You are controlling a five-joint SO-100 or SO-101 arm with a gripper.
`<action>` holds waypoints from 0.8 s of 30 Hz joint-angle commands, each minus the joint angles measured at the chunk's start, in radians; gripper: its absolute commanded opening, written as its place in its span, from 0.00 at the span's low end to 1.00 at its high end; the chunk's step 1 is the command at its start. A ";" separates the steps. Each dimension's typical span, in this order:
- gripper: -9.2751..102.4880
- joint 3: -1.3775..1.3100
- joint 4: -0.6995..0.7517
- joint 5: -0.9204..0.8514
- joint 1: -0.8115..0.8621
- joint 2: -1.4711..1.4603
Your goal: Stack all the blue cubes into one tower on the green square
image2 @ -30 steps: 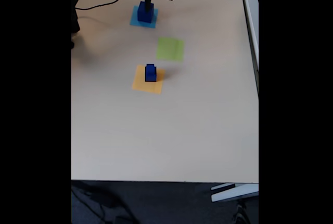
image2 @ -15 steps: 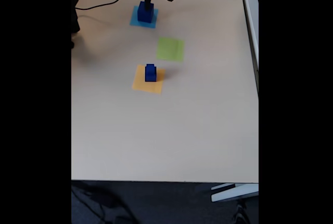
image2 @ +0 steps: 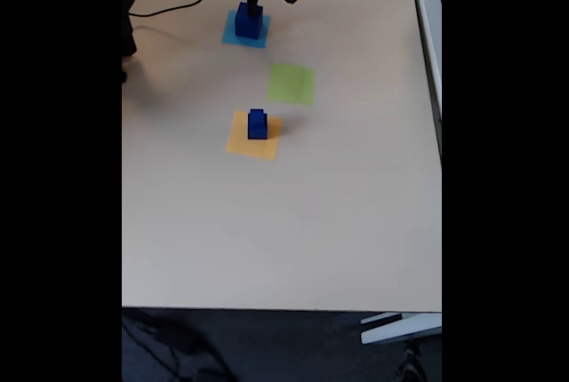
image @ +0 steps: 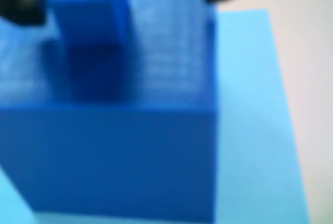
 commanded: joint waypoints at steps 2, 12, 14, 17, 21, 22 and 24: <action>0.20 -0.029 0.009 -0.008 0.003 0.009; 0.16 -0.029 0.012 -0.009 0.006 0.008; 0.16 -0.029 0.012 -0.009 0.006 0.006; 0.14 -0.029 0.012 -0.005 0.006 0.005; 0.12 -0.029 0.012 0.000 0.006 0.003; 0.12 -0.029 0.012 0.000 0.006 0.003; 0.11 -0.029 0.012 0.002 0.006 0.003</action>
